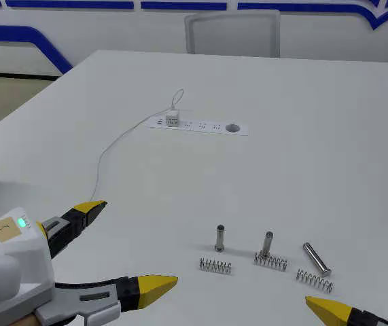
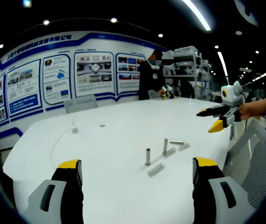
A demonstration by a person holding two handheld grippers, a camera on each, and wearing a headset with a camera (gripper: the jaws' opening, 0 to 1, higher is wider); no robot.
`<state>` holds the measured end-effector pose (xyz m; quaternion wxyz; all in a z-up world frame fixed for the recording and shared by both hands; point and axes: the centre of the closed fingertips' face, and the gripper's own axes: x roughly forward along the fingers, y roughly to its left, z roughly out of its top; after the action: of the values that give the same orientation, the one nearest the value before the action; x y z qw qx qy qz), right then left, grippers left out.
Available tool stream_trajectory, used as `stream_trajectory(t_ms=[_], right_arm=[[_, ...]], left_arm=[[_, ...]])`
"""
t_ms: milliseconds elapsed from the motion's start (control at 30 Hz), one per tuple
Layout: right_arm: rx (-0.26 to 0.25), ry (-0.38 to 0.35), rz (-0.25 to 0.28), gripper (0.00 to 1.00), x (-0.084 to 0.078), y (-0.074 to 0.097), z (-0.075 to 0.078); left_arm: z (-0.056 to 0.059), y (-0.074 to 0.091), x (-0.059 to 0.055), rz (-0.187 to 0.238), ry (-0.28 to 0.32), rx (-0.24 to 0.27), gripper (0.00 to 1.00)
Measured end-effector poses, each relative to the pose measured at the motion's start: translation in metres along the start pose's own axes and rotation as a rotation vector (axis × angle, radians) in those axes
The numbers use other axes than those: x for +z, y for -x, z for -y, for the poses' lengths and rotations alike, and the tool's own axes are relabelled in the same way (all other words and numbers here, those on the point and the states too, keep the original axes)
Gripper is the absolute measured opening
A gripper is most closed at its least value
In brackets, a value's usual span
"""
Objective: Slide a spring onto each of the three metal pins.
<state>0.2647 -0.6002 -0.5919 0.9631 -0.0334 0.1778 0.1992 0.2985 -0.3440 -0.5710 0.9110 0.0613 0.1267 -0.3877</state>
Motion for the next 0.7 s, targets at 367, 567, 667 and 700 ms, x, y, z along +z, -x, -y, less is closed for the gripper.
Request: stream_trajectory(t_ms=[367, 567, 667, 700], right_arm=[[-0.001, 0.010, -0.016, 0.96, -0.002, 0.002, 0.002], [-0.014, -0.009, -0.017, 0.96, -0.004, 0.003, 0.004], [-0.010, 0.001, -0.026, 0.96, -0.004, 0.004, 0.002], [-0.010, 0.007, -0.026, 0.95, -0.004, 0.004, 0.002]], left_arm=[[0.001, -0.007, 0.005, 0.015, -0.009, -0.014, 1.00], [0.005, -0.010, 0.003, 0.010, -0.016, -0.028, 1.00], [0.005, -0.011, 0.002, 0.011, -0.013, -0.029, 1.00], [0.005, -0.011, 0.002, 0.012, -0.013, -0.029, 1.00]])
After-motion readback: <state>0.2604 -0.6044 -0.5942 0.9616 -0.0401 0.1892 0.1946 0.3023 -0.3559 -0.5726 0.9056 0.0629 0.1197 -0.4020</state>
